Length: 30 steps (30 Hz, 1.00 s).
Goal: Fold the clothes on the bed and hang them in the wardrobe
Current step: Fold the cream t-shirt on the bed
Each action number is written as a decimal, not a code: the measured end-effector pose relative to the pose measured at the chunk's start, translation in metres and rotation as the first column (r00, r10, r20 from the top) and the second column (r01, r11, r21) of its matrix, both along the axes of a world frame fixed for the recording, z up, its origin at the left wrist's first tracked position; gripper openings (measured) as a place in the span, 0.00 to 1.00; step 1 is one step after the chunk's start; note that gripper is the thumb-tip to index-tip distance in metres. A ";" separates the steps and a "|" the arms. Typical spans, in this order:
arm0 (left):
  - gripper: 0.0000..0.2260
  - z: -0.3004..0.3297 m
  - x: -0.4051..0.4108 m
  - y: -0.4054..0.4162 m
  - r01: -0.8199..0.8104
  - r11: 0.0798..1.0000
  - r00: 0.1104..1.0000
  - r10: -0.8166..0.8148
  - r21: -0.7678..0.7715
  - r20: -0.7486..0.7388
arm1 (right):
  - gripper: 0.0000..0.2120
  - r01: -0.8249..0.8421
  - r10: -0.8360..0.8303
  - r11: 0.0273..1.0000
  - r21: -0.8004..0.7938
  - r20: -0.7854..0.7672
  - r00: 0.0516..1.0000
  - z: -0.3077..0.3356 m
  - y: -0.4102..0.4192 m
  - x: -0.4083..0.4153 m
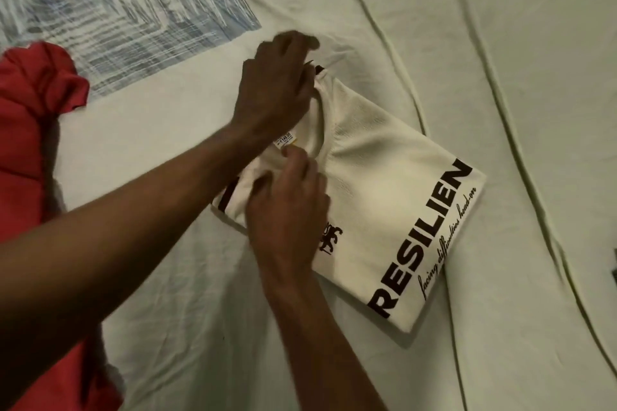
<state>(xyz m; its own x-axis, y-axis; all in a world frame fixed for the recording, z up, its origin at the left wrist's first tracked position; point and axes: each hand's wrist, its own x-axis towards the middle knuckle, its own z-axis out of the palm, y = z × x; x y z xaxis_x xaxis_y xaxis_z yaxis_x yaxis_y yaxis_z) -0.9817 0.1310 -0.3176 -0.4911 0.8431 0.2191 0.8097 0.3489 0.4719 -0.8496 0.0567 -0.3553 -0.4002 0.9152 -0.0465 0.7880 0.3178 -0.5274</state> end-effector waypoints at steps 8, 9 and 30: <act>0.33 -0.062 0.045 -0.081 0.178 0.896 0.909 -0.309 -0.408 -0.281 | 0.28 -0.100 0.041 0.970 0.223 0.255 0.966 -0.016 0.060 0.112; 0.34 -0.064 0.042 -0.084 0.158 0.888 0.910 -0.300 -0.432 -0.284 | 0.29 -0.128 0.058 0.966 0.223 0.296 0.953 -0.019 0.065 0.121; 0.21 0.012 0.027 -0.064 -0.185 0.905 0.877 0.329 -0.384 0.351 | 0.18 0.269 -0.546 0.659 -0.703 -0.200 0.814 0.039 0.097 0.199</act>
<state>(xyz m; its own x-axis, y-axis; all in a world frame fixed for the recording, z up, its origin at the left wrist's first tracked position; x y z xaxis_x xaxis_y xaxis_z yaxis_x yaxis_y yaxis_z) -0.9550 0.0667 -0.3057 -0.6840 0.6609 -0.3088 0.4360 0.7098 0.5533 -0.6505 0.1538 -0.3159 -0.1035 0.7973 -0.5946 0.4550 -0.4936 -0.7411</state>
